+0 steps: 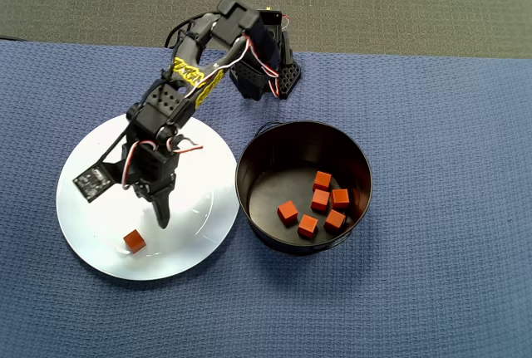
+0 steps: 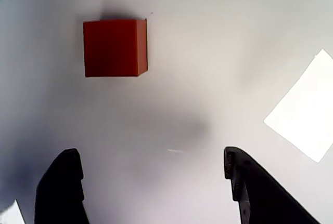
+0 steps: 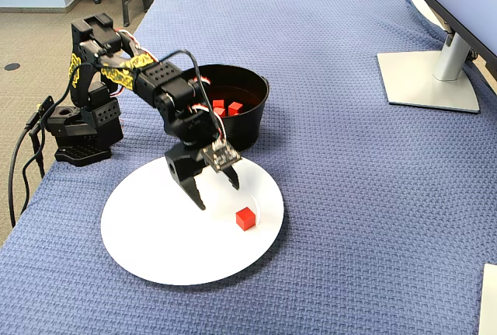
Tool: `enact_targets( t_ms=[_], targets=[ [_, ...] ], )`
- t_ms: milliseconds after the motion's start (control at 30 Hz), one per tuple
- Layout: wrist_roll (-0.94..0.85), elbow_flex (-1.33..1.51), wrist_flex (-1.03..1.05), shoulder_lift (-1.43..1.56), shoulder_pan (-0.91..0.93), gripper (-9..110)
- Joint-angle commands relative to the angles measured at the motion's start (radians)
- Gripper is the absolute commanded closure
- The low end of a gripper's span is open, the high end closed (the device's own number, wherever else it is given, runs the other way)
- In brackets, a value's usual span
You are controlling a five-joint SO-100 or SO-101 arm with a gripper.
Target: Pick up the red cubes from the white plate and place them in the black recipient
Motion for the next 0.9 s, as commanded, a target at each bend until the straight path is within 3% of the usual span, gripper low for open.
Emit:
enact_targets(
  t_ms=[0,867],
  targets=[
    [0.028,-0.109,-0.029,-0.014,0.012,74],
    [0.156,-0.236,-0.147,-0.17,-0.037,78]
  ],
)
